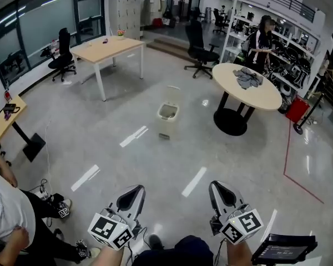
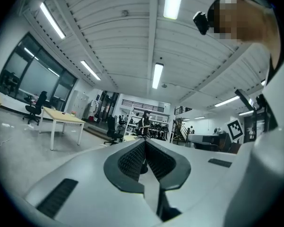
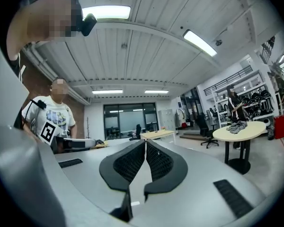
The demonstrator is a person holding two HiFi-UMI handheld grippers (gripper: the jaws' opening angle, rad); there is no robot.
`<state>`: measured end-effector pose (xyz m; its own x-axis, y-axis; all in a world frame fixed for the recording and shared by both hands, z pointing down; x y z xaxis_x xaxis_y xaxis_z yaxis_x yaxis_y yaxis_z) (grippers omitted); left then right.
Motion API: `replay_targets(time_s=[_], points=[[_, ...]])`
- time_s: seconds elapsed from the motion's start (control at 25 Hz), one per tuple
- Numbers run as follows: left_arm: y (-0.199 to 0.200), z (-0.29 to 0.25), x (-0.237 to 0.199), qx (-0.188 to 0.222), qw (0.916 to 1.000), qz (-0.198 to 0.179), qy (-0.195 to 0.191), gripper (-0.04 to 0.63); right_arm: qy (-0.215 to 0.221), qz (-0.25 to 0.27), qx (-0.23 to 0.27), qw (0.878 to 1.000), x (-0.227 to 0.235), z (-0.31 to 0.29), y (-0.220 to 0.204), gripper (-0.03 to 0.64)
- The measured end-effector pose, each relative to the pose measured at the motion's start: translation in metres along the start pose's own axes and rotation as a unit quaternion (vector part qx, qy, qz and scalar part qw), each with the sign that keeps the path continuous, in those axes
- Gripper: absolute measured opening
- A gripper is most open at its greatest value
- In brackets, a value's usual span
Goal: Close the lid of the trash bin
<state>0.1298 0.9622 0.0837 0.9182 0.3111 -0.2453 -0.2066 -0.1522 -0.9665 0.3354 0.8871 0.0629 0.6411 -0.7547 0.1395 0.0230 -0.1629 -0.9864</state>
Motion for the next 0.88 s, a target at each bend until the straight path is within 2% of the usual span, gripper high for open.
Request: replay_targets(time_s=[0.24,0.36,0.68,0.88], points=[[0.002,-0.049,-0.037,-0.005,0.9999,0.015,-0.002,0.002,-0.002,-0.014,-0.008,1.0,0.028,-0.048,0.0,0.011],[0.008,-0.087,-0.054,-0.008,0.9999,0.01,-0.007,0.002,-0.002,-0.017,-0.004,1.0,0.054,-0.079,0.003,0.011],[0.037,-0.231,-0.091,-0.02,0.9995,-0.024,-0.007,0.002,0.003,-0.018,0.021,1.0,0.172,-0.167,0.027,0.011],[0.057,-0.291,-0.105,-0.016,0.9993,-0.034,-0.005,0.002,0.02,-0.007,0.02,1.0,0.222,-0.211,0.043,0.011]])
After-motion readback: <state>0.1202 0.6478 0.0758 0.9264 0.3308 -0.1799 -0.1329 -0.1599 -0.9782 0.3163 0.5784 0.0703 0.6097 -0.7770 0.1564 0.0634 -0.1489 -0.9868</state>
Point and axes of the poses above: the fingertips, and each gripper's own axes: z backward along the fingers, x to its right, y out of its top, the point moved 1 cm from there along z, backward along the fingers, and after that the axes turned 5 degrees about -x, right-handed, at the moved point
